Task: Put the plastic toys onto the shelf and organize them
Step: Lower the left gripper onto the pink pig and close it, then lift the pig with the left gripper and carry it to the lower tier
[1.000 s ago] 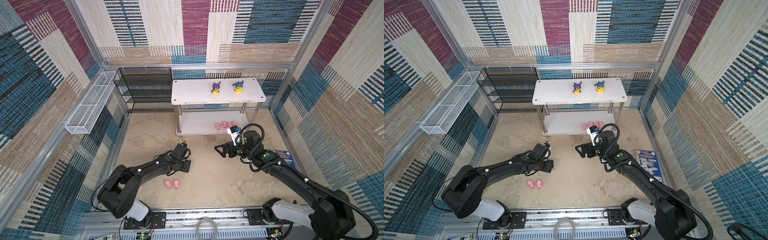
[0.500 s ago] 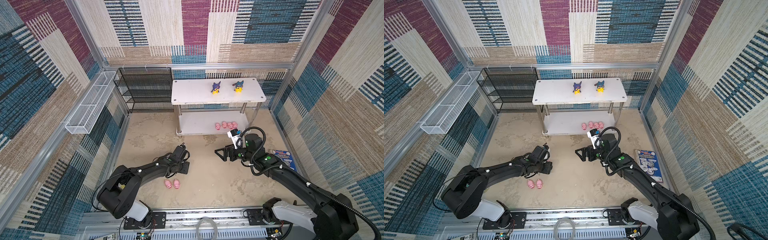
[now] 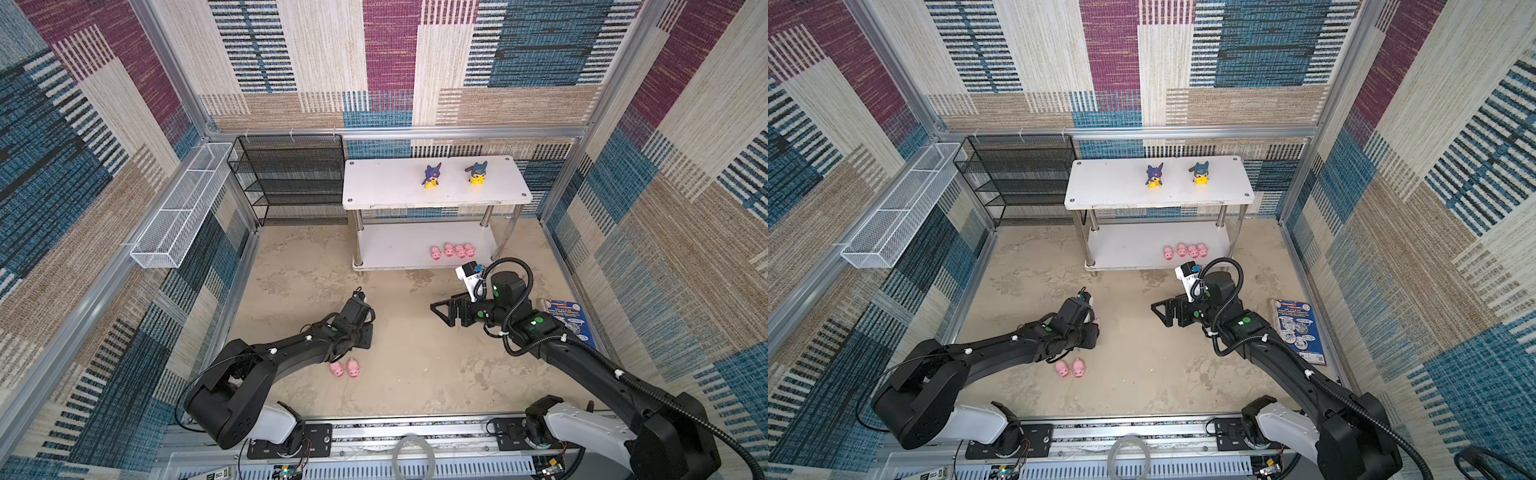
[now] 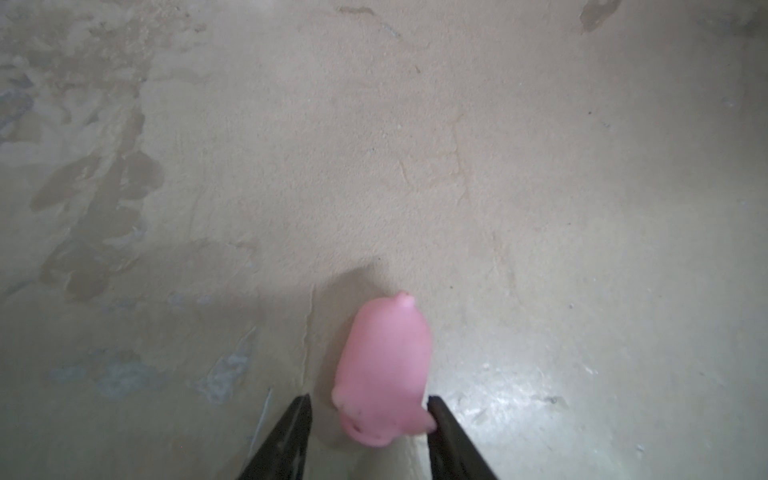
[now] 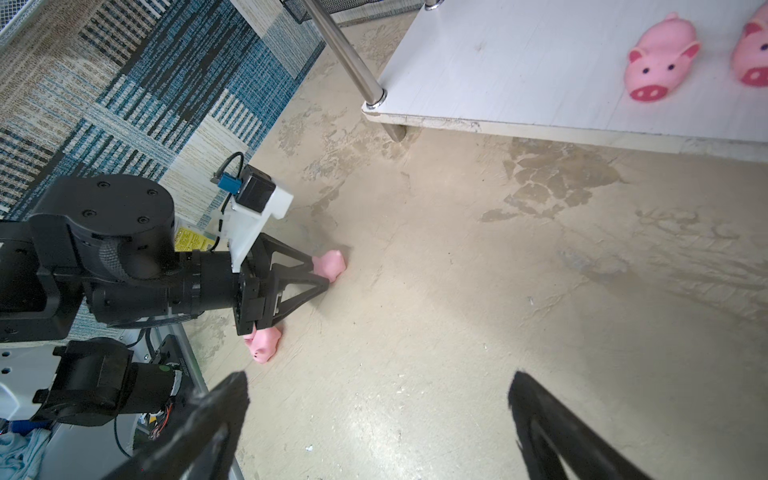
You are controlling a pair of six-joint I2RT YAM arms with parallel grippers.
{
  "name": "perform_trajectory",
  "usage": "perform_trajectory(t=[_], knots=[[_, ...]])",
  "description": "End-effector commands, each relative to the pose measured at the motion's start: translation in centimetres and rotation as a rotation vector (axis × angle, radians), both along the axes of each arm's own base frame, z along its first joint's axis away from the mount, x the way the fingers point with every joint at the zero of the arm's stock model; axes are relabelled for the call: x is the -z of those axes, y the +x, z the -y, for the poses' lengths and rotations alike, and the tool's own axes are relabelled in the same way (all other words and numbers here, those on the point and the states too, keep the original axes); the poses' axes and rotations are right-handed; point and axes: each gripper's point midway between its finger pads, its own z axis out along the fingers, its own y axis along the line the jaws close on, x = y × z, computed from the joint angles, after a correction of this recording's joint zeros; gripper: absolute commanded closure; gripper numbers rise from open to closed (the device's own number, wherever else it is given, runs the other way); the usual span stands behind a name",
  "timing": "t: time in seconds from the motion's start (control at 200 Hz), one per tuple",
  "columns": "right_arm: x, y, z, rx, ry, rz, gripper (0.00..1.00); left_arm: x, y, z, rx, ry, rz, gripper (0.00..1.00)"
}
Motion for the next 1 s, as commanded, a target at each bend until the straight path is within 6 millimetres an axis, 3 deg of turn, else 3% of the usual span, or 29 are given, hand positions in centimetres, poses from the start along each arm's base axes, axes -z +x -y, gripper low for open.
perform_trajectory(t=[0.0, 0.301, 0.581, 0.997], knots=[[-0.8, 0.2, -0.3, -0.007, 0.024, 0.018, 0.00, -0.5, 0.8, 0.1, -0.023, -0.019, 0.047, 0.52], [-0.8, 0.2, -0.3, -0.003, 0.020, 0.016, 0.00, -0.5, 1.4, 0.6, -0.006, -0.025, 0.063, 0.56], [-0.9, 0.5, -0.4, -0.007, 0.014, 0.015, 0.00, 0.3, 1.3, 0.6, -0.006, -0.011, 0.038, 0.71], [-1.3, 1.1, 0.6, 0.061, -0.012, 0.040, 0.00, -3.0, 2.7, 1.8, 0.004, -0.030, 0.061, 0.73]])
